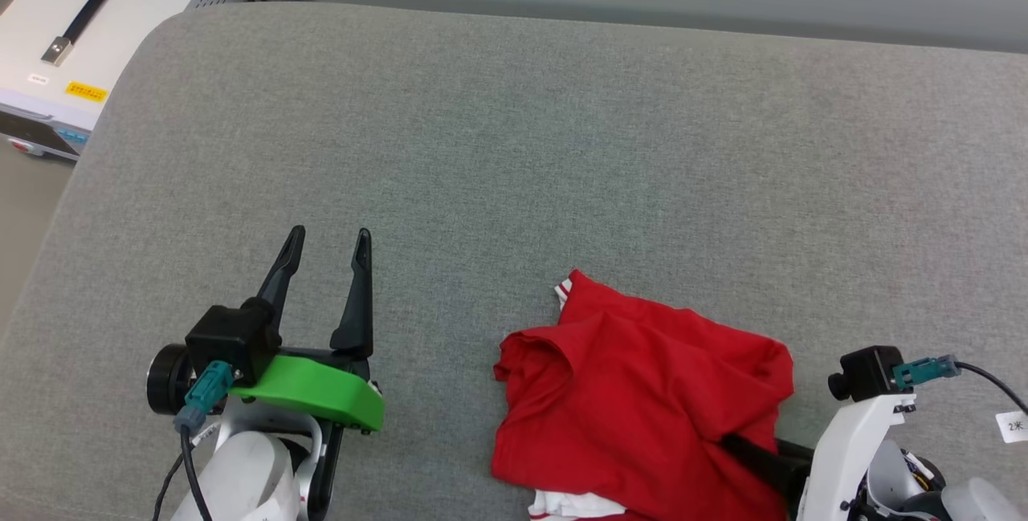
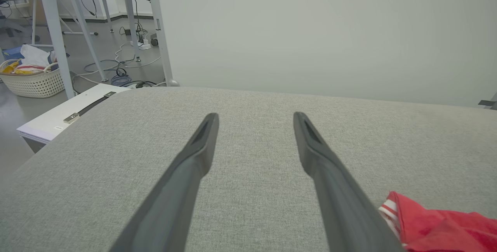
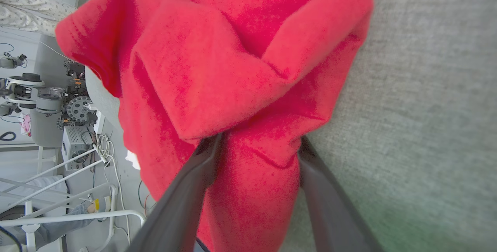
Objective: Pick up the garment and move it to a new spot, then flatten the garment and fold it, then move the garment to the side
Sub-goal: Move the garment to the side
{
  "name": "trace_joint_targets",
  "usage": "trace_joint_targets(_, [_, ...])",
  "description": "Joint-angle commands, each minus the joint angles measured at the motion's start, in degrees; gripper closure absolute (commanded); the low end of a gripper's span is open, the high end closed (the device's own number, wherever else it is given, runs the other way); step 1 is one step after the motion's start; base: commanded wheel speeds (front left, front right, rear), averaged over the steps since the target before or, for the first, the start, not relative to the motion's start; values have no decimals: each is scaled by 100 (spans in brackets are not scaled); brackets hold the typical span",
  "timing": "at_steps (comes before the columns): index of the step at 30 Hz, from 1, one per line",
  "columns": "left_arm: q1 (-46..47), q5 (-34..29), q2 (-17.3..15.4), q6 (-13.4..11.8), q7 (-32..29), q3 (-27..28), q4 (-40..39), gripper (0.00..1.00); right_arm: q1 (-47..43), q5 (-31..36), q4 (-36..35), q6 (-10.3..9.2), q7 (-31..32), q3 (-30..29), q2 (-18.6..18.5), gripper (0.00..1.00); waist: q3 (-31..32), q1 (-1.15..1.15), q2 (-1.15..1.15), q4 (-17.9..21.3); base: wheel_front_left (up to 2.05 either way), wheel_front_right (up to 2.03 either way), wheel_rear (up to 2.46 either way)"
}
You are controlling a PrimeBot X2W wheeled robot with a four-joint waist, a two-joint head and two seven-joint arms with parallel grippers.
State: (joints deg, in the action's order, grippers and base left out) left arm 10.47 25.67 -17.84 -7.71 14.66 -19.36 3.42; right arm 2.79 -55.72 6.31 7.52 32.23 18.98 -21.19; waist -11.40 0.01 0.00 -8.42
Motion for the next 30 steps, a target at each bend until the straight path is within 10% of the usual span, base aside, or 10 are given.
trace_joint_targets(1, [52, -76, 40, 48, 33, 38, 34, 0, 12, -41, 114, -3, 10, 121, -5, 100, 22, -1, 0, 3, 0, 0, 0])
trace_joint_targets(16, [-268, -157, 6, 99, 33, 185, 85, 0, 163, -14, 205, -3, -430, 107, -529, 100, 578, -1, 0, 389, 0, 0, 0])
trace_joint_targets(30, [-253, -218, -34, 90, 28, 138, -118, 0, 515, 987, 267, -3, -188, -212, -1084, 100, 461, -1, 0, 2054, 0, 0, 0])
